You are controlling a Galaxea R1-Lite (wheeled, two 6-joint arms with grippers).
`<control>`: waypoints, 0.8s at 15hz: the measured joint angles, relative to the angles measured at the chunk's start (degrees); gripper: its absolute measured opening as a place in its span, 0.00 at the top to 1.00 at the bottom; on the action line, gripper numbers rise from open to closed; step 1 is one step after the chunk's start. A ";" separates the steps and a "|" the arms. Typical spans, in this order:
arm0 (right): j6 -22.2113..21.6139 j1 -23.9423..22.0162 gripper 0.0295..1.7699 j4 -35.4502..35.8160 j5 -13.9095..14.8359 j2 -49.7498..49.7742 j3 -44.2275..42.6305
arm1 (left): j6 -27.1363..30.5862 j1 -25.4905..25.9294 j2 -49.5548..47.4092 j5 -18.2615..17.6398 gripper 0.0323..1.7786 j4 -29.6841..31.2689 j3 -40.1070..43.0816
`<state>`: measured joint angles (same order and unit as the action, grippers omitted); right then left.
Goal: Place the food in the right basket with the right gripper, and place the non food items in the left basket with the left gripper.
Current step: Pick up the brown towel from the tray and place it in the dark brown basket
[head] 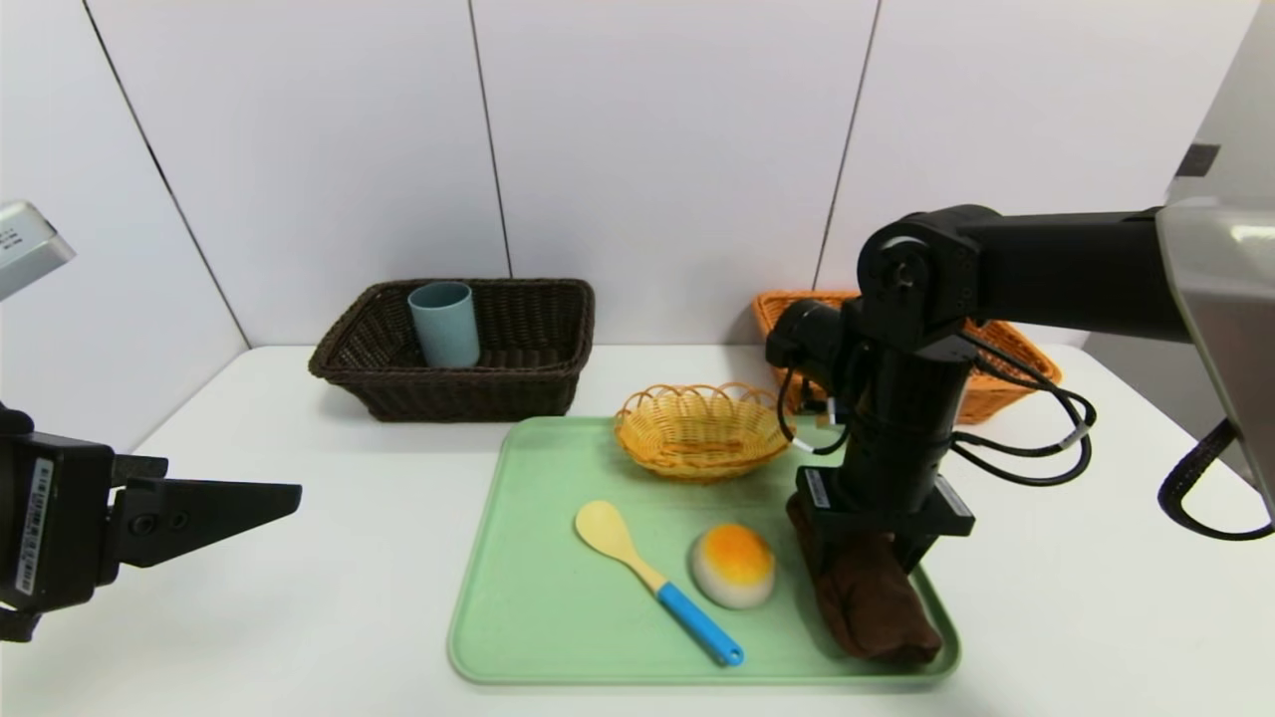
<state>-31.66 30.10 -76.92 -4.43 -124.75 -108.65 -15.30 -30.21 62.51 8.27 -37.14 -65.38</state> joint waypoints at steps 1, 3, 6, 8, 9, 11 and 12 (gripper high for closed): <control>0.00 0.02 0.57 0.00 0.00 0.02 0.02 | 0.48 0.04 -0.02 0.00 0.05 0.00 0.00; 0.05 0.16 0.78 -0.06 0.51 0.62 -0.05 | 0.89 0.06 -0.11 -0.02 0.05 0.00 0.05; 0.32 0.94 0.78 -0.15 3.46 3.63 -1.32 | 0.91 0.09 -0.30 -0.02 0.05 -0.32 0.20; 0.71 2.08 0.78 -0.06 5.22 7.16 -2.34 | 0.91 0.06 -0.34 -0.24 0.05 -0.32 0.24; 1.21 3.22 0.78 0.40 6.53 9.47 -2.67 | 0.84 0.09 -0.34 -0.48 0.05 -0.15 0.26; 2.72 5.73 0.78 4.40 7.90 13.78 -2.97 | 0.37 0.06 -0.33 -1.94 0.05 0.16 0.24; 3.68 6.84 0.78 8.96 8.12 15.54 -3.04 | 0.17 0.06 -0.33 -3.15 0.05 0.16 0.24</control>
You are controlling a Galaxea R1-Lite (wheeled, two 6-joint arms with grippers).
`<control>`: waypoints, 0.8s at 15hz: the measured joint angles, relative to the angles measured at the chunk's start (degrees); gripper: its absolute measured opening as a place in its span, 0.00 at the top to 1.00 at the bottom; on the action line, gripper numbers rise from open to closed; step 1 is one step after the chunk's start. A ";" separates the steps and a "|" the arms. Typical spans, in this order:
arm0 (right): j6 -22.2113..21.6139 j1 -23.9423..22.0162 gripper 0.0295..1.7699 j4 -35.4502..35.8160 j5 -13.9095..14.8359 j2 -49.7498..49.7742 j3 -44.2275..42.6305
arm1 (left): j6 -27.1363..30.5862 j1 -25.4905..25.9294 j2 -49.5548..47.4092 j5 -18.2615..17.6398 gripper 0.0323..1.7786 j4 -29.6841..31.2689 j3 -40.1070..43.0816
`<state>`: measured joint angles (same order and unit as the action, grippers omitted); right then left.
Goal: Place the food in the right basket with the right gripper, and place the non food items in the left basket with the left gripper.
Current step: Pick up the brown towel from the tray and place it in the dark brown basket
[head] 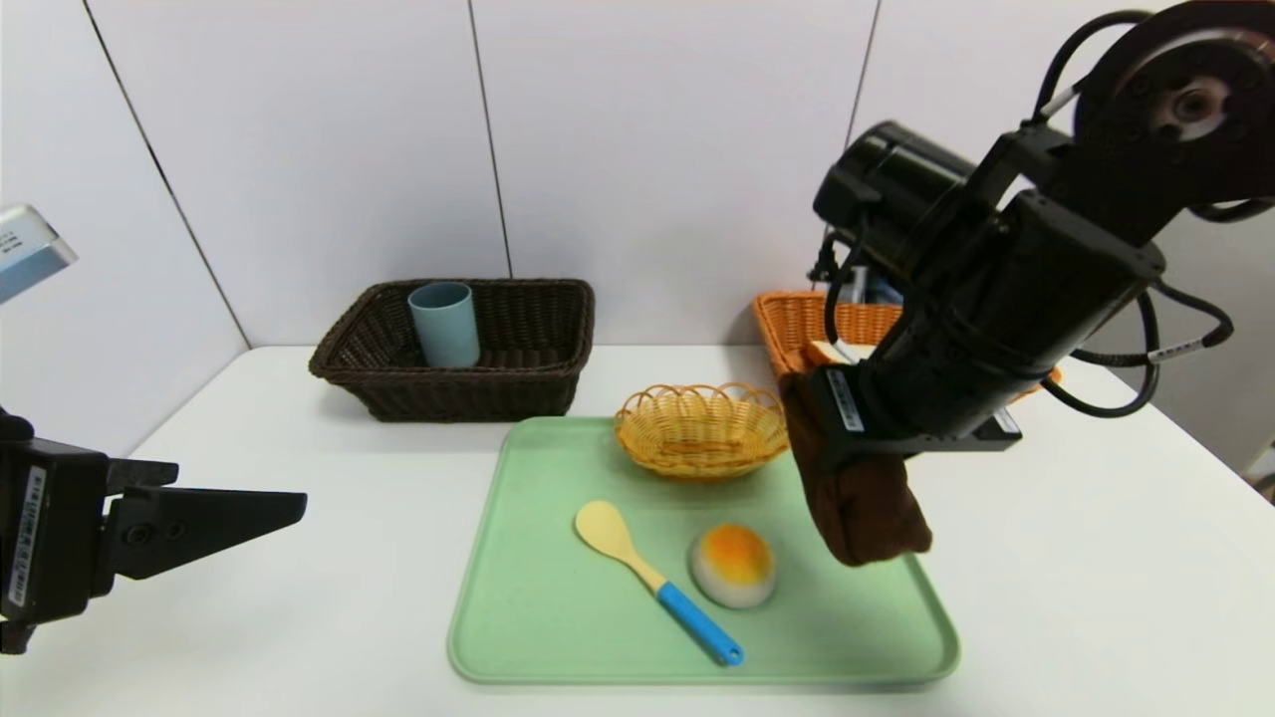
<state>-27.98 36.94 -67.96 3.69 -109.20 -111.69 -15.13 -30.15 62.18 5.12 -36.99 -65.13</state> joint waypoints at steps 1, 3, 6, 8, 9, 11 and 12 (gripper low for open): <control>1.24 0.77 0.78 5.07 0.11 1.27 -0.02 | -0.27 0.00 0.00 -1.38 0.05 0.02 0.01; 4.55 2.12 0.78 17.23 0.02 3.00 -0.05 | -0.39 0.00 -0.04 -2.06 0.05 0.05 0.26; 8.14 4.18 0.78 37.60 -0.26 2.69 -0.07 | -0.38 0.00 -0.28 -2.15 0.05 0.06 1.16; 9.35 5.28 0.78 51.60 -0.04 0.09 -0.09 | -0.52 0.00 -0.44 -2.15 0.05 0.13 2.01; 10.48 5.84 0.78 59.31 0.32 -2.21 -0.11 | -0.61 0.00 -0.48 -2.12 0.05 0.20 2.33; 13.13 7.29 0.78 72.59 1.01 -7.28 -0.11 | -0.99 -0.02 -0.63 -2.15 0.05 0.22 3.12; 14.12 8.09 0.78 78.96 1.10 -10.09 -0.16 | -0.96 -0.04 -0.87 -2.15 0.05 0.20 3.47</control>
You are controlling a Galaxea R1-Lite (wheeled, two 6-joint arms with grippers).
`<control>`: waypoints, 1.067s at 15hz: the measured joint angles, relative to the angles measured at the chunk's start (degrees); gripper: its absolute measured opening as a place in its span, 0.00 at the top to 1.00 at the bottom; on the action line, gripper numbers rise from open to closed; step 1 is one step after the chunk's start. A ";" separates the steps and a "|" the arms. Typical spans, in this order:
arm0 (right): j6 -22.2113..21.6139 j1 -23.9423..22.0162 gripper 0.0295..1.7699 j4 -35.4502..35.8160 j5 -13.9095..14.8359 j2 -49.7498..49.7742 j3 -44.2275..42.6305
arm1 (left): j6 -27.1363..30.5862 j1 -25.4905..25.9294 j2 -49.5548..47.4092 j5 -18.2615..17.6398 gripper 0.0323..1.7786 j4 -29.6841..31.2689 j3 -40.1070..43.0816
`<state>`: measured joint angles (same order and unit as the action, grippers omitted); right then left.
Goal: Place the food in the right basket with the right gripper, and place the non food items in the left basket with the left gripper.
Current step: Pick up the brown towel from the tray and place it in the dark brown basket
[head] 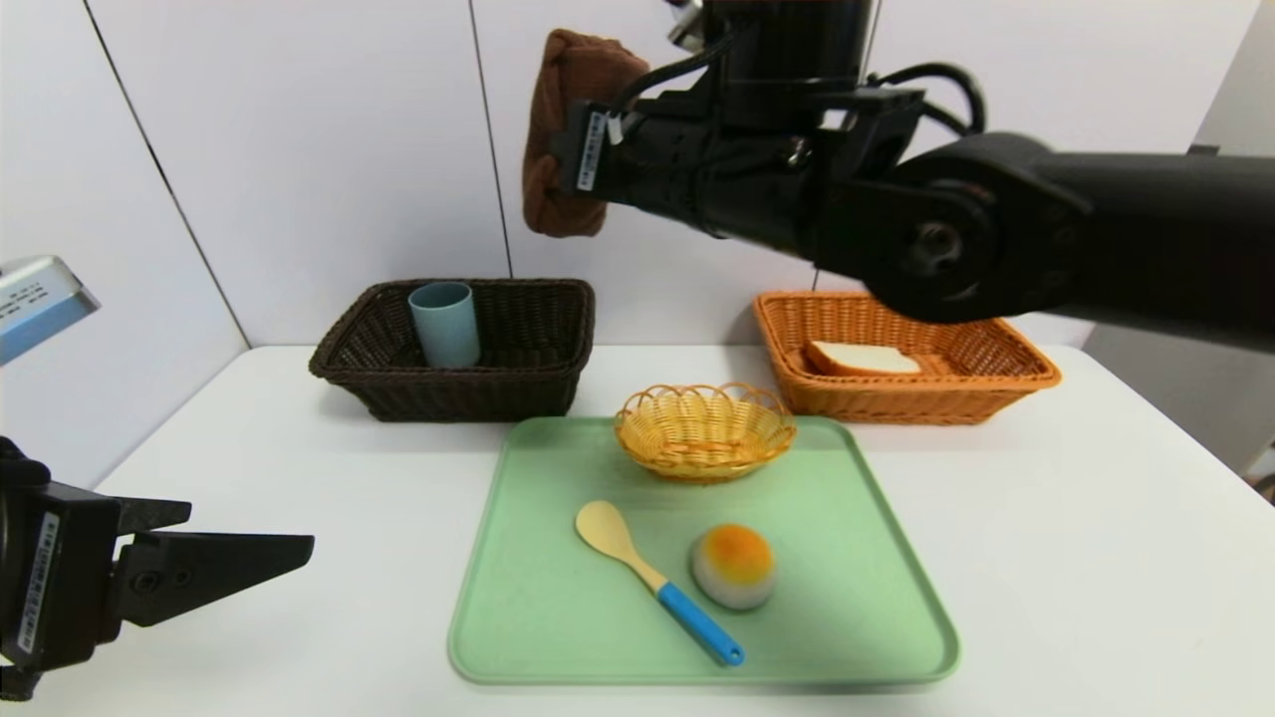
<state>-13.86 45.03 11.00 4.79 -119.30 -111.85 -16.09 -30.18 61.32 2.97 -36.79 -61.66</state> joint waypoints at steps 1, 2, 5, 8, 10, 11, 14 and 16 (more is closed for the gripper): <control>0.83 0.69 0.78 5.07 -0.13 -2.51 -0.11 | 0.06 -0.05 -0.41 -0.04 0.05 0.00 0.34; 1.40 1.33 0.78 9.34 -0.39 -4.85 -0.20 | 0.13 -0.05 -0.95 -0.17 0.05 0.00 0.56; 2.04 2.65 0.78 17.18 -2.01 -10.42 -0.30 | 0.61 -0.05 -3.39 -1.99 0.05 -0.02 1.60; 2.62 2.34 0.78 20.92 -2.26 -13.89 -0.35 | 0.77 -0.07 -5.75 -2.65 0.05 -0.02 2.57; 2.54 0.78 0.78 22.27 -2.26 -15.85 -0.33 | 0.91 -0.05 -6.39 -2.67 0.05 -0.04 2.60; 2.56 -0.02 0.78 22.80 -2.26 -16.81 -0.30 | 1.02 -0.07 -6.55 -2.65 0.05 -0.06 2.62; 2.49 -1.66 0.78 23.43 -2.21 -19.43 -0.33 | 1.33 -0.05 -6.72 -2.84 0.05 -0.09 2.79; 2.49 -2.28 0.78 23.70 -2.26 -20.92 -0.37 | 1.35 -0.05 -6.83 -2.82 0.05 -0.11 3.04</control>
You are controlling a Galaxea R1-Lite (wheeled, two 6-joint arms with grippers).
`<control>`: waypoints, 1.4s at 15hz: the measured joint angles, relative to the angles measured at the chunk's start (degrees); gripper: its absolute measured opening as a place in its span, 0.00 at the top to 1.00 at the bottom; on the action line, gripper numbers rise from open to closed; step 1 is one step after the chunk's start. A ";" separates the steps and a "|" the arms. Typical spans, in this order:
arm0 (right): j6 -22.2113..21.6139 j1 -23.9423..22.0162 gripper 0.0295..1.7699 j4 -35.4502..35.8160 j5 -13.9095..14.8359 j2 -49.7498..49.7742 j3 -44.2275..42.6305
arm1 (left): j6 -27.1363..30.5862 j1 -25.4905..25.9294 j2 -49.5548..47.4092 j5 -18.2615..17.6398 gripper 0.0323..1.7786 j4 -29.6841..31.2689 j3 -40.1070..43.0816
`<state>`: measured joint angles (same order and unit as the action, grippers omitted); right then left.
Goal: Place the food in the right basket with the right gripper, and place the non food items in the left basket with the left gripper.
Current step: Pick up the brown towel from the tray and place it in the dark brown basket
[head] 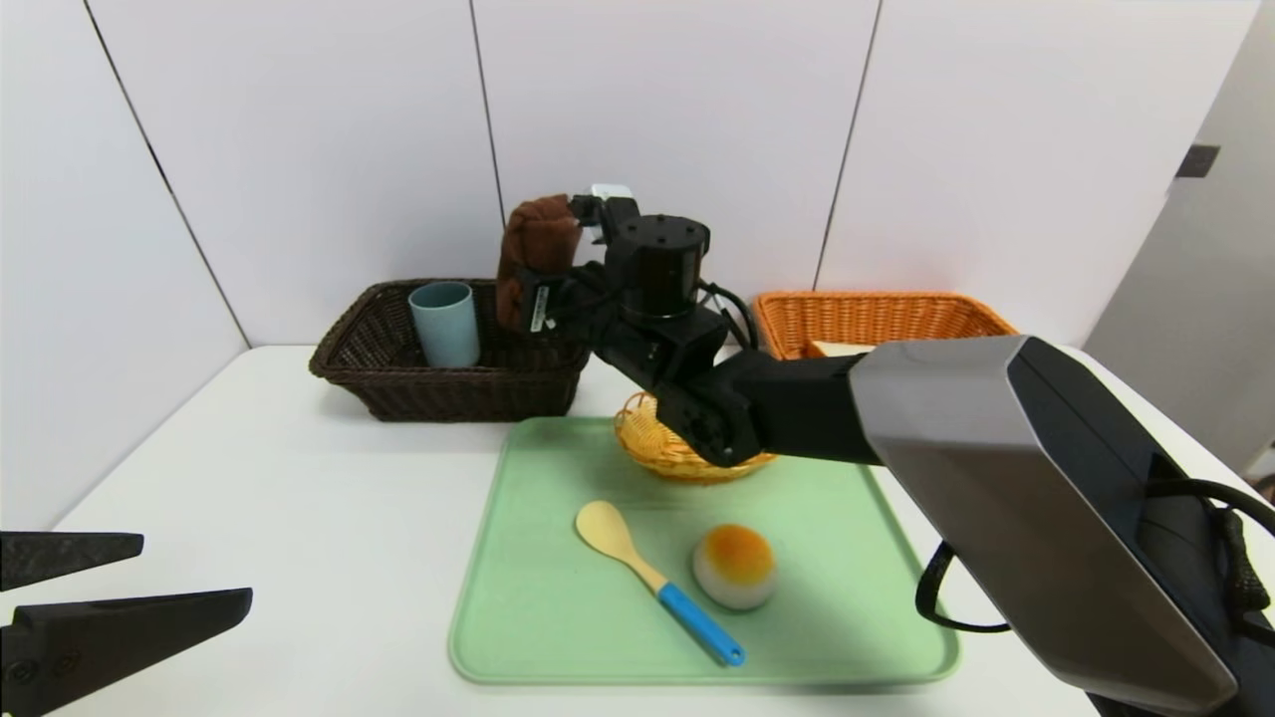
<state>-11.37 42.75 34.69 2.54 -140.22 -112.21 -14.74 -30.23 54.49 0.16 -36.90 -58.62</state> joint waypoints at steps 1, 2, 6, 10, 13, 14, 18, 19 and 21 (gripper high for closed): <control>0.00 -0.15 0.78 0.00 -0.01 -0.63 0.00 | 0.00 0.00 -0.02 -0.02 0.05 0.00 0.11; 0.00 -0.30 0.78 0.04 -0.01 -1.18 0.00 | 0.00 0.00 -0.02 -0.09 0.05 0.02 0.16; 0.02 -0.30 0.78 0.04 -0.74 -2.07 -0.02 | 0.33 0.00 -0.04 -0.06 0.05 -0.06 0.22; 0.55 0.21 0.52 0.83 -1.33 -2.45 0.01 | 0.41 0.00 -0.20 -0.11 0.05 -0.13 0.26; 0.51 0.46 0.37 1.13 -1.52 -2.47 0.01 | 0.44 0.00 -0.37 -0.06 0.05 -0.22 0.26; 0.46 0.44 0.32 1.11 -1.50 -2.45 0.01 | 0.44 0.00 -0.45 -0.06 0.05 -0.37 0.26; 0.44 0.84 0.21 1.08 -1.39 -2.29 0.04 | 0.41 0.00 -1.16 -0.38 0.05 -0.48 0.57; 0.46 0.88 0.19 1.05 -1.49 -2.29 0.06 | 0.41 0.00 -1.35 -0.57 0.05 -0.48 0.69; 0.44 0.93 0.16 1.00 -1.72 -2.34 0.06 | 0.44 0.00 -1.82 -1.23 0.05 -0.55 1.02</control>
<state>-10.93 43.68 35.69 0.82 -142.56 -112.15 -14.30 -30.23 52.68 -1.07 -37.45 -57.60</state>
